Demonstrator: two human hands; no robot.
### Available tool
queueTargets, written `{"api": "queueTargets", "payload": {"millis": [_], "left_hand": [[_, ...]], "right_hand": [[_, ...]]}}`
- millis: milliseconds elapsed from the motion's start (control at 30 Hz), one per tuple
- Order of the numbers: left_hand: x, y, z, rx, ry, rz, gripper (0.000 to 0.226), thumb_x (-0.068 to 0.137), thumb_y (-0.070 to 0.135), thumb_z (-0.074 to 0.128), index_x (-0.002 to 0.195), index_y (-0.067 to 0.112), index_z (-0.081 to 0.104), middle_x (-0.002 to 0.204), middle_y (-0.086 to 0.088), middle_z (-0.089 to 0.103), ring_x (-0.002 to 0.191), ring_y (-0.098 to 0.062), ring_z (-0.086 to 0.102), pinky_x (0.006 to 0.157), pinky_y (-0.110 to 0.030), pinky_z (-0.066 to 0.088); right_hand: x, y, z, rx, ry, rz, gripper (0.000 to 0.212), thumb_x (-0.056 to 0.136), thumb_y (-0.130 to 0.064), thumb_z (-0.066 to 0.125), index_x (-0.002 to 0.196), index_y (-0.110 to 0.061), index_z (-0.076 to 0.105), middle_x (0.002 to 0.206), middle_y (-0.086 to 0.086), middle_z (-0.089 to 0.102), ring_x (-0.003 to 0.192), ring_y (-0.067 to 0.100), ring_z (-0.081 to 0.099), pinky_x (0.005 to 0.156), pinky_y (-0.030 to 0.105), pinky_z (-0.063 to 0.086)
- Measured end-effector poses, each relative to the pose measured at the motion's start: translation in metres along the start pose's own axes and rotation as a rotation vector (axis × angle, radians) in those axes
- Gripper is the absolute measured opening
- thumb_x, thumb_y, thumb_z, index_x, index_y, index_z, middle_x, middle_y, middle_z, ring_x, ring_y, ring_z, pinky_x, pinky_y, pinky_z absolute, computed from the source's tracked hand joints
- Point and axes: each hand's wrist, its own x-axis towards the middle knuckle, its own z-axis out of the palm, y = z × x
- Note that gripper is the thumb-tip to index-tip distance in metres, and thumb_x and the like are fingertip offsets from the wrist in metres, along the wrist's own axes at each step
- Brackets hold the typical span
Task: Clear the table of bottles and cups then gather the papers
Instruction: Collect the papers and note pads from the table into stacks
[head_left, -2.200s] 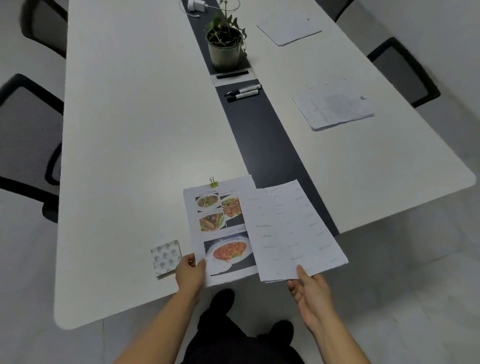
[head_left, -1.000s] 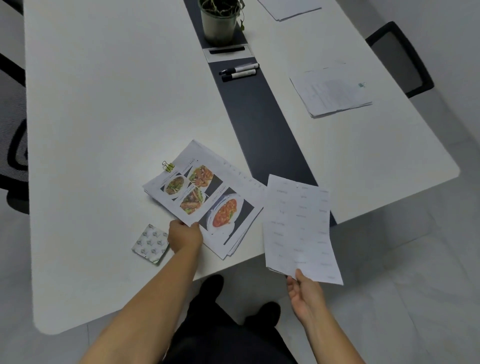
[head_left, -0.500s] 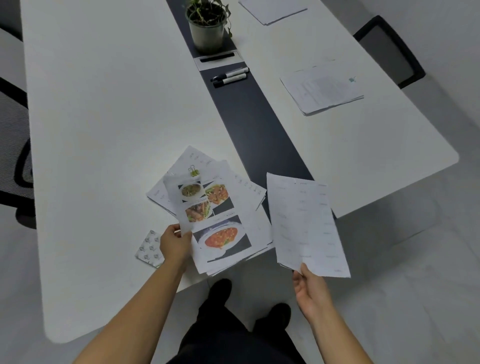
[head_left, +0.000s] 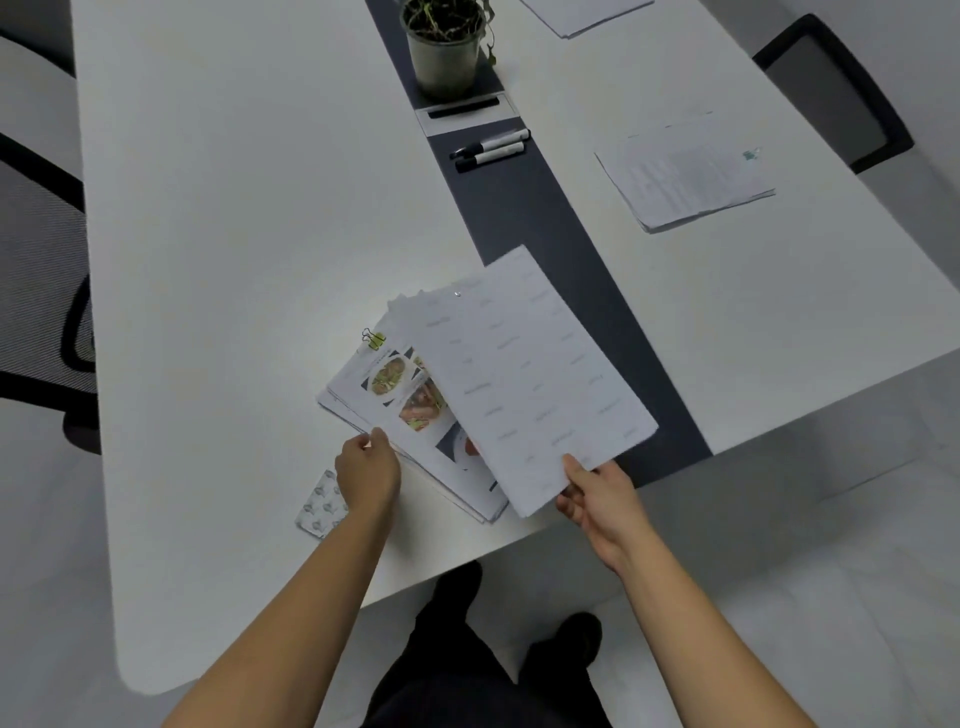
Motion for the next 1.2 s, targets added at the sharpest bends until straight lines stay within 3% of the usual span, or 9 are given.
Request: {"api": "queueTargets", "payload": {"millis": [167,267,400,533,633,733,833,1033,1200], "left_hand": [[0.045,0.02,-0.036,0.152,0.182,0.185,0.068,0.093,0.05,0.029,0.128,-0.003,0.053,0.131,-0.025,0.054,0.121,-0.043,0.051,0.099,-0.056,0.043],[0.068,0.047,-0.036,0.348,0.093,0.324,0.063,0.101,0.044,0.04,0.148,0.003,0.036,0.152,-0.018,0.038,0.14,-0.037,0.032,0.113,-0.053,0.029],[0.091,0.079,-0.016,0.608,-0.056,0.428,0.074,0.095,0.045,0.054,0.15,0.002,0.03,0.152,-0.02,0.036,0.14,-0.04,0.03,0.109,-0.055,0.029],[0.105,0.098,0.009,0.686,-0.152,0.395,0.072,0.086,0.045,0.063,0.141,0.006,0.037,0.145,-0.018,0.039,0.135,-0.039,0.034,0.103,-0.052,0.033],[0.1,0.103,0.019,0.748,-0.254,0.363,0.079,0.062,0.047,0.065,0.129,0.011,0.045,0.136,-0.015,0.042,0.129,-0.037,0.038,0.095,-0.045,0.035],[0.088,0.096,0.023,0.795,-0.355,0.444,0.092,0.05,0.038,0.056,0.138,0.016,0.043,0.134,-0.013,0.042,0.126,-0.035,0.038,0.094,-0.042,0.036],[0.079,0.085,0.025,0.86,-0.379,0.573,0.088,0.059,0.035,0.055,0.143,0.017,0.037,0.135,-0.014,0.043,0.124,-0.037,0.039,0.091,-0.043,0.034],[0.073,0.063,0.023,0.926,-0.317,0.778,0.083,0.079,0.015,0.061,0.151,0.01,0.02,0.131,-0.016,0.049,0.117,-0.04,0.044,0.088,-0.046,0.034],[0.077,0.061,0.012,0.94,-0.321,0.836,0.086,0.083,0.022,0.066,0.153,0.006,0.019,0.144,-0.019,0.045,0.122,-0.042,0.047,0.099,-0.05,0.038]], "right_hand": [[0.041,-0.008,0.047,-0.338,-0.056,-0.025,0.026,0.099,-0.012,0.053,0.125,-0.016,0.054,0.119,0.003,0.068,0.104,0.023,0.068,0.077,0.041,0.062],[0.051,0.005,0.058,-0.693,0.107,-0.06,0.04,0.092,-0.019,0.059,0.127,-0.012,0.042,0.126,0.007,0.061,0.108,0.028,0.063,0.087,0.043,0.057],[0.047,0.016,0.059,-0.846,0.246,-0.09,0.065,0.092,-0.029,0.064,0.143,-0.009,0.031,0.135,0.013,0.047,0.114,0.031,0.055,0.085,0.033,0.045],[0.048,0.016,0.045,-0.76,0.272,-0.006,0.078,0.093,-0.034,0.064,0.154,-0.012,0.021,0.145,0.013,0.037,0.12,0.028,0.052,0.095,0.033,0.041],[0.042,0.018,0.037,-0.633,0.228,-0.003,0.058,0.093,-0.025,0.061,0.146,-0.024,0.039,0.133,0.009,0.045,0.105,0.015,0.05,0.096,0.03,0.04],[0.027,0.034,0.034,-0.495,0.261,0.017,0.044,0.087,-0.014,0.057,0.126,-0.033,0.051,0.12,0.005,0.049,0.105,0.016,0.052,0.095,0.034,0.048],[0.007,0.058,0.035,-0.272,0.266,0.083,0.057,0.083,-0.012,0.055,0.133,-0.038,0.049,0.116,0.008,0.062,0.105,0.02,0.063,0.093,0.046,0.056],[-0.016,0.087,0.05,-0.103,0.221,0.141,0.054,0.087,-0.002,0.053,0.127,-0.038,0.047,0.106,0.001,0.068,0.099,0.016,0.068,0.092,0.042,0.058],[-0.018,0.08,0.037,-0.339,0.154,0.078,0.044,0.091,-0.006,0.055,0.131,-0.02,0.045,0.101,-0.004,0.065,0.09,0.007,0.061,0.072,0.017,0.048]]}}
